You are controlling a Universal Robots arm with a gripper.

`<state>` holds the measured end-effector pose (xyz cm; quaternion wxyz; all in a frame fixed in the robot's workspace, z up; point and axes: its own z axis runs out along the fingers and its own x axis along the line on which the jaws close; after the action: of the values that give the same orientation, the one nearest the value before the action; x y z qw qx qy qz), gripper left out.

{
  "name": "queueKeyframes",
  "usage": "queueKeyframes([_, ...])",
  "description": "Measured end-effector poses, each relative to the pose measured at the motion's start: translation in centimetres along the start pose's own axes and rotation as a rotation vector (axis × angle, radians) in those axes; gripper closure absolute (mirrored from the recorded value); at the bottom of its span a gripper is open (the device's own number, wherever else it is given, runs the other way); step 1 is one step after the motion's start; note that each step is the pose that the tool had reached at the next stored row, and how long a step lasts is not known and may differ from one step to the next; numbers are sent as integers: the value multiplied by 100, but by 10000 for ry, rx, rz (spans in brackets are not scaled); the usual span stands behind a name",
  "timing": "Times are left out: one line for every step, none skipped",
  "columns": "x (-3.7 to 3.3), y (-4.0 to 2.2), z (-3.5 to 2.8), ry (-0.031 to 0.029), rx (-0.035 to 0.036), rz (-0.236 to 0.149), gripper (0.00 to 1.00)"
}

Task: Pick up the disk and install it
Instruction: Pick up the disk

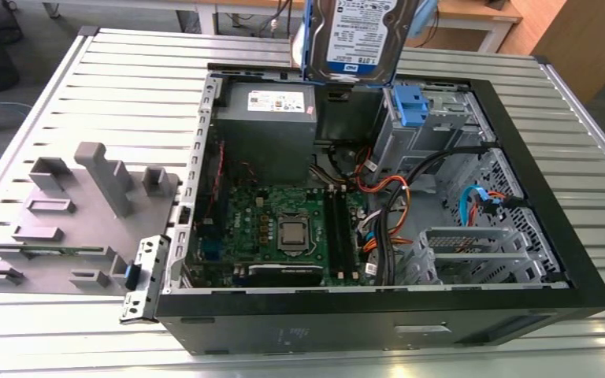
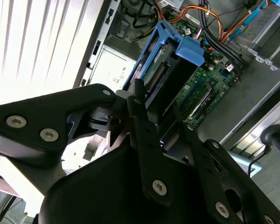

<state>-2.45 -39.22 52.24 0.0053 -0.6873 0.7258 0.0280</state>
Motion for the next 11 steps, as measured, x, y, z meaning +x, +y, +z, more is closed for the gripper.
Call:
queueKeyframes([4, 0, 0, 0, 0, 0, 65])
queueKeyframes([9, 0, 0, 1, 0, 0, 65])
queueKeyframes([14, 0, -1, 3, 0, 0, 65])
queueKeyframes([20, -1, -1, 6, 0, 0, 65])
queueKeyframes([27, -1, -1, 8, 0, 0, 65])
queueKeyframes([34, -2, -1, 10, 1, 0, 65])
queueKeyframes([43, -2, -2, 12, 1, 0, 65])
queueKeyframes([52, -2, -2, 14, 1, 1, 65])
queueKeyframes([63, -3, -3, 14, 1, 1, 65])
queueKeyframes([74, -4, -3, 14, 1, 1, 65])
queueKeyframes([86, -4, -4, 15, 1, 1, 65])
